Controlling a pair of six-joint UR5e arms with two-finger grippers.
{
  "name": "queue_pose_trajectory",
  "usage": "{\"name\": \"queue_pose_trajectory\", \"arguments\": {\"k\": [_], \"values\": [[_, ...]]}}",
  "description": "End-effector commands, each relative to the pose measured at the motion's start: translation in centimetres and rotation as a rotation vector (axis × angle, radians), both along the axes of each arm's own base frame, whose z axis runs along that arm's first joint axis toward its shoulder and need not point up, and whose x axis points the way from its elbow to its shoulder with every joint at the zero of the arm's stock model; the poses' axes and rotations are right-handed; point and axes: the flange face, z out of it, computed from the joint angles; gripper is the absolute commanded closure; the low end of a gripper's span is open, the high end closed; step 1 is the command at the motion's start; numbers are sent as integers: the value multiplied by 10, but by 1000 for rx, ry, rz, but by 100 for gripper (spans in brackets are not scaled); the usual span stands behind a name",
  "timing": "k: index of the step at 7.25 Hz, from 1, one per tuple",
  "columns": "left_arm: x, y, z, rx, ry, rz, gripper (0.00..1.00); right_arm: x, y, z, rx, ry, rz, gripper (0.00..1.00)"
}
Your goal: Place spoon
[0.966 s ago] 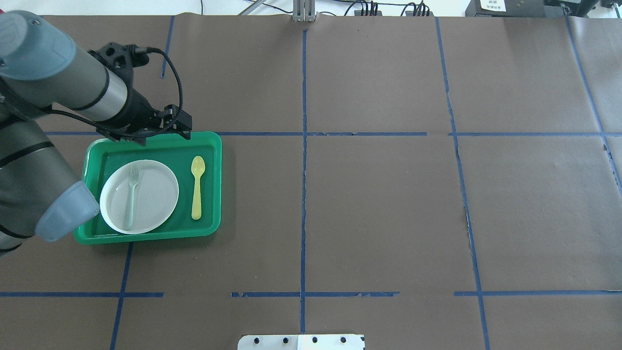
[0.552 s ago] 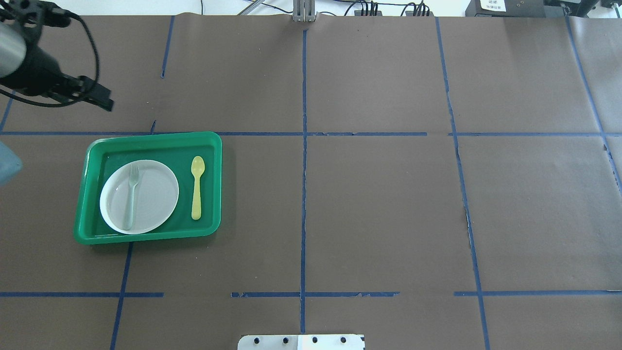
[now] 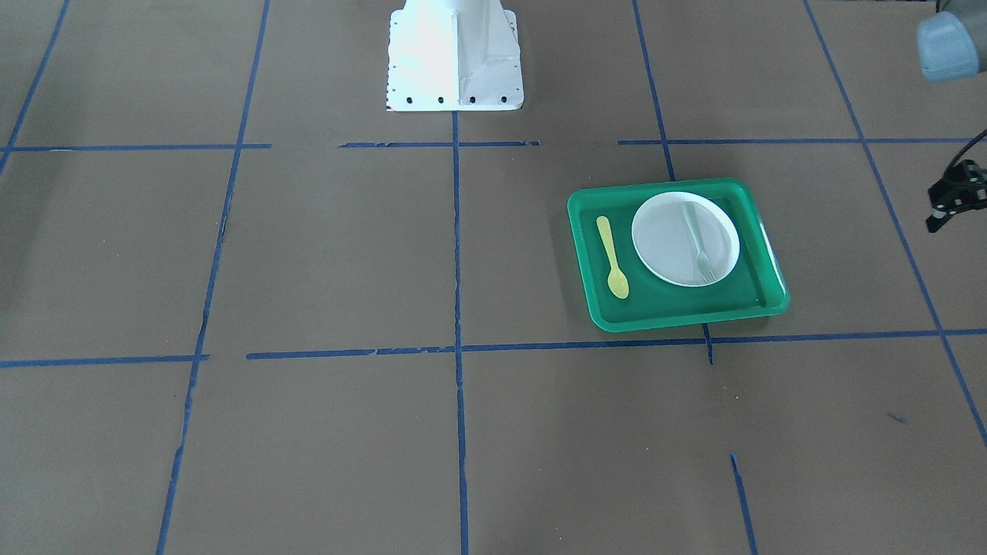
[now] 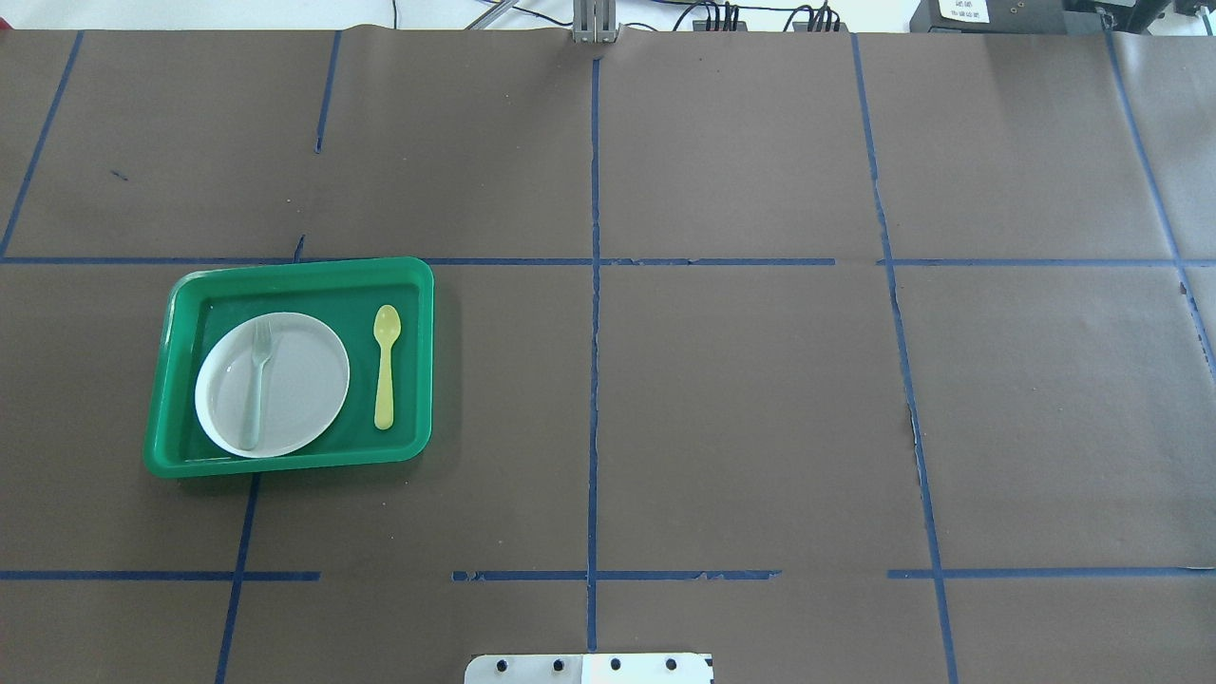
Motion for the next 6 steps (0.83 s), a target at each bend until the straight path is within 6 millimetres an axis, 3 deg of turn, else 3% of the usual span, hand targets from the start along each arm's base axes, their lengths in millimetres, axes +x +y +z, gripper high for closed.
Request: {"name": "queue_pose_trajectory", "arguments": {"k": [1, 4, 6], "values": [[-46, 52, 85, -121, 56, -9, 0, 0, 0, 0, 0, 0, 0, 0], [-79, 87, 114, -188, 55, -82, 0, 0, 0, 0, 0, 0, 1, 0], [-87, 95, 119, -215, 52, -96, 0, 0, 0, 0, 0, 0, 1, 0]]}}
